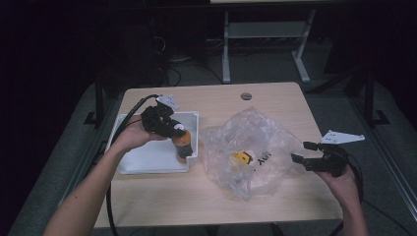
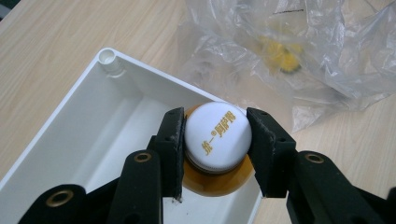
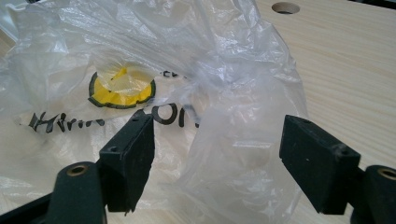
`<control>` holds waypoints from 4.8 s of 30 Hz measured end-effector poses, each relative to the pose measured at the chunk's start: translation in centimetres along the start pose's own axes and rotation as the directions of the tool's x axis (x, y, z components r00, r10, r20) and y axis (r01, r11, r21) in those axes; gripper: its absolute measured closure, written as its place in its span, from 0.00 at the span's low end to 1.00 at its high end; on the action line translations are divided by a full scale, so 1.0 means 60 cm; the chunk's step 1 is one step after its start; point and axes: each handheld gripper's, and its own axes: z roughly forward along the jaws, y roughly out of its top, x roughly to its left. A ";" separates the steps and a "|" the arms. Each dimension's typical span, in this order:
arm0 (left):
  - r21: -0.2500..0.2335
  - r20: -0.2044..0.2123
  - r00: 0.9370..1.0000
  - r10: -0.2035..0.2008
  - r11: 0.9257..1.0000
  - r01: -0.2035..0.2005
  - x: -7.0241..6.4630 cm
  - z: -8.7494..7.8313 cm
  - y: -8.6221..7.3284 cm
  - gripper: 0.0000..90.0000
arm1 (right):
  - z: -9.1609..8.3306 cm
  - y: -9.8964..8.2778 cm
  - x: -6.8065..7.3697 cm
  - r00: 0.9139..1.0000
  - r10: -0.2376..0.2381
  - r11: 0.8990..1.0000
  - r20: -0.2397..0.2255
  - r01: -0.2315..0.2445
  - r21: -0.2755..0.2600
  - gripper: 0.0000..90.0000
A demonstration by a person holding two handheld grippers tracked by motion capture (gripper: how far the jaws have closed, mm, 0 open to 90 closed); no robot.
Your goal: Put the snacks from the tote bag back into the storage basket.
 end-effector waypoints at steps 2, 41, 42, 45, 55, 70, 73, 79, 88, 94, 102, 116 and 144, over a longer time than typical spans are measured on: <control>-0.001 0.000 1.000 0.001 1.000 -0.001 0.000 0.000 0.000 0.66 | 0.000 0.001 0.001 1.000 -0.001 1.000 -0.001 0.001 0.000 0.29; -0.025 0.003 0.999 -0.040 0.999 0.040 0.001 -0.005 -0.017 0.48 | 0.003 -0.001 0.003 1.000 -0.002 1.000 -0.011 0.003 0.003 0.28; -0.029 0.001 0.999 -0.042 0.999 0.042 0.002 -0.007 -0.019 0.48 | 0.003 -0.001 0.004 1.000 -0.002 1.000 -0.012 0.002 0.003 0.28; -0.034 -0.002 0.999 -0.048 0.998 0.048 0.004 -0.009 -0.024 0.47 | 0.004 -0.001 0.004 1.000 -0.003 1.000 -0.013 0.003 0.005 0.28; -0.051 -0.007 0.997 -0.075 0.996 0.075 0.008 -0.017 -0.045 0.45 | 0.006 -0.001 0.005 1.000 -0.001 1.000 -0.017 0.002 0.007 0.28; -0.070 -0.028 0.993 -0.119 0.991 0.117 0.012 -0.025 -0.076 0.43 | 0.007 -0.001 0.005 1.000 -0.008 1.000 -0.016 0.008 0.010 0.28; -0.076 -0.026 0.991 -0.134 0.988 0.131 0.013 -0.026 -0.083 0.42 | 0.007 -0.001 0.005 1.000 -0.006 1.000 -0.017 0.006 0.009 0.28; -0.083 -0.028 0.988 -0.150 0.986 0.148 0.014 -0.026 -0.101 0.42 | 0.006 -0.001 0.005 1.000 -0.004 1.000 -0.015 0.004 0.012 0.28; -0.095 -0.041 0.985 -0.167 0.982 0.162 0.014 -0.025 -0.123 0.41 | 0.006 -0.002 0.005 1.000 -0.003 1.000 -0.015 0.003 0.011 0.28; -0.107 -0.046 0.984 -0.172 0.980 0.166 0.013 -0.024 -0.133 0.41 | 0.007 -0.002 0.005 1.000 -0.002 1.000 -0.015 0.003 0.013 0.28; -0.105 -0.049 0.982 -0.183 0.979 0.177 0.010 -0.020 -0.150 0.41 | 0.006 -0.003 0.005 1.000 -0.001 1.000 -0.015 0.001 0.012 0.28; -0.133 -0.049 0.978 -0.203 0.972 0.195 0.004 -0.014 -0.179 0.41 | 0.005 -0.004 0.005 1.000 -0.002 1.000 -0.016 0.002 0.013 0.28; -0.155 -0.040 0.976 -0.215 0.966 0.206 -0.025 0.000 -0.226 0.39 | 0.004 -0.005 0.007 1.000 -0.009 1.000 -0.018 0.009 0.012 0.28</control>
